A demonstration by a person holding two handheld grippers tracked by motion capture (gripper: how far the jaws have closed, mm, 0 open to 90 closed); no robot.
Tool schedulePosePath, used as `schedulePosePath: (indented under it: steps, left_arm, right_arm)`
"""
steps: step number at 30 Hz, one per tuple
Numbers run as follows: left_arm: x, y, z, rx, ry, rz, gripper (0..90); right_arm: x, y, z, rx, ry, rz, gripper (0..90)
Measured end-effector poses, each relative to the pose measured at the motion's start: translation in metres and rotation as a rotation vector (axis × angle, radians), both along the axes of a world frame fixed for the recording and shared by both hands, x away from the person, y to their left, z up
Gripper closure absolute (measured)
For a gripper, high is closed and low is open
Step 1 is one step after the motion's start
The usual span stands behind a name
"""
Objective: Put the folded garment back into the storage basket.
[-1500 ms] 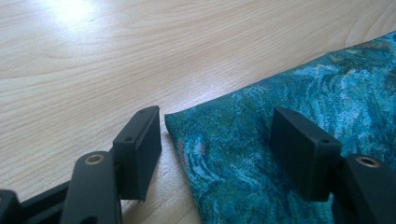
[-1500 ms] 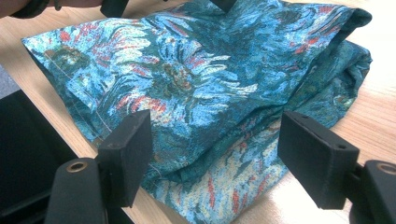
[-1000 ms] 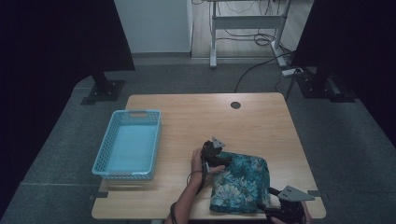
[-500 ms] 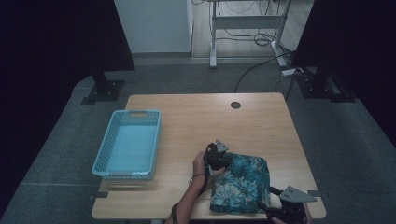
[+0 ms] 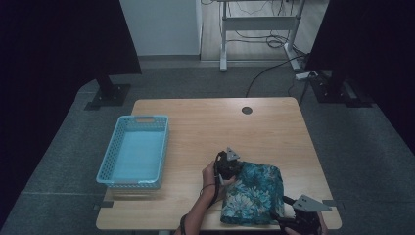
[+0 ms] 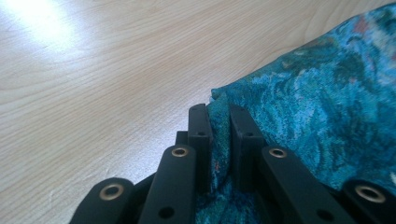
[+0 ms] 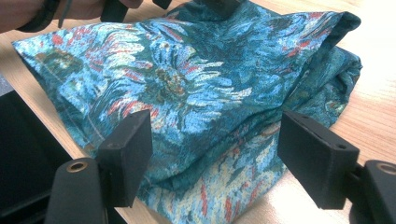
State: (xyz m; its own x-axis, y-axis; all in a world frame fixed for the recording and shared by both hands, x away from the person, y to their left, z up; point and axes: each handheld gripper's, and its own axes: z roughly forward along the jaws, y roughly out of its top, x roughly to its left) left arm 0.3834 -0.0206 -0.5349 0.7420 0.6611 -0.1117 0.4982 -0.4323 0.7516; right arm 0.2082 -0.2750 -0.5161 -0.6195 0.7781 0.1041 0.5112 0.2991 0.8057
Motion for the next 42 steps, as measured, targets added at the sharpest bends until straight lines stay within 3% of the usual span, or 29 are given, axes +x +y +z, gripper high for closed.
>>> schedulePosePath:
  steps: [9,17,23,29,40,42]
  left_arm:
    - [-0.009,0.003,0.014,-0.075,-0.007,-0.018,80.7]
    - [-0.017,0.003,0.025,-0.103,-0.018,-0.04,80.8]
    - [-0.021,0.006,0.031,-0.109,-0.026,-0.032,80.8]
    - [-0.025,0.009,0.036,-0.126,-0.03,-0.034,80.8]
    - [-0.028,0.01,0.035,-0.134,-0.021,-0.04,80.8]
    - [-0.028,0.01,0.035,-0.13,-0.019,-0.043,80.8]
  right_arm:
    - [0.001,0.0,-0.001,-0.016,0.01,-0.027,27.1]
    - [0.002,-0.003,0.001,-0.02,-0.005,-0.083,27.1]
    - [0.004,-0.003,-0.001,-0.003,0.019,-0.111,26.7]
    - [0.011,0.011,-0.004,-0.003,0.066,-0.122,21.8]
    - [0.015,0.038,-0.015,-0.186,0.075,-0.2,13.0]
    - [0.015,0.039,-0.018,-0.197,0.083,-0.209,11.7]
